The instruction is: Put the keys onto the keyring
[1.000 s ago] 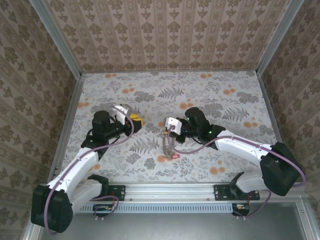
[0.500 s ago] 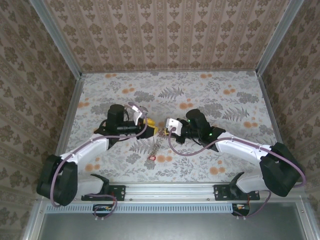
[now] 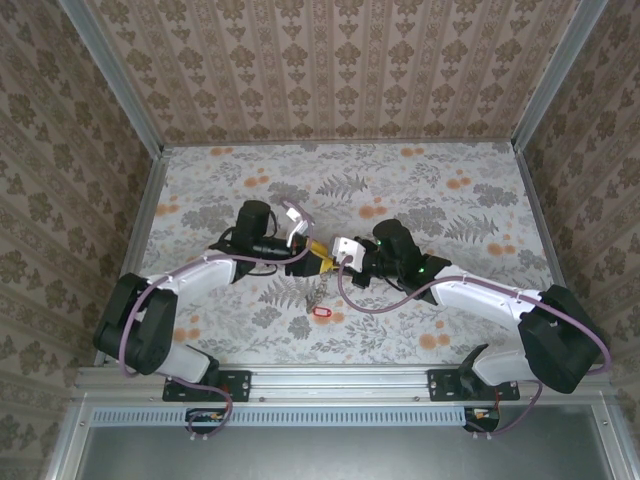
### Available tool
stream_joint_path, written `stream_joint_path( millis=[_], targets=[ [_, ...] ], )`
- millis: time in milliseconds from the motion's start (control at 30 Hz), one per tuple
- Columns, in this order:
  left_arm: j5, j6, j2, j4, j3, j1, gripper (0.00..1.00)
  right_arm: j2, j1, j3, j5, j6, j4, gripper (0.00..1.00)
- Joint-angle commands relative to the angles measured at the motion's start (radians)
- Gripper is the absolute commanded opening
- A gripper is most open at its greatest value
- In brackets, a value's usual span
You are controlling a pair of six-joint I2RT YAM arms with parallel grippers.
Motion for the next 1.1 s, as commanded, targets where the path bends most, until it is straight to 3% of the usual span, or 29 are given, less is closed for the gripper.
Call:
stream_joint_path(
  millis=[0,333,867,1067],
  targets=[
    [0.069,0.012,0.01,-0.069,0.048,-0.014,0.51,-0.023,-0.008,-0.008,0.015,0.017,0.072,0.0],
    [0.107,0.06,-0.027,-0.218,0.084,-0.024,0.38,-0.015,-0.013,-0.006,0.09,0.037,0.08,0.0],
    [0.118,0.25,-0.127,-0.485,0.115,-0.022,0.42,0.008,-0.018,0.017,0.091,0.03,0.034,0.0],
    [0.146,0.181,-0.128,-0.42,0.111,-0.001,0.46,0.011,-0.017,0.022,0.082,0.009,0.017,0.0]
  ],
)
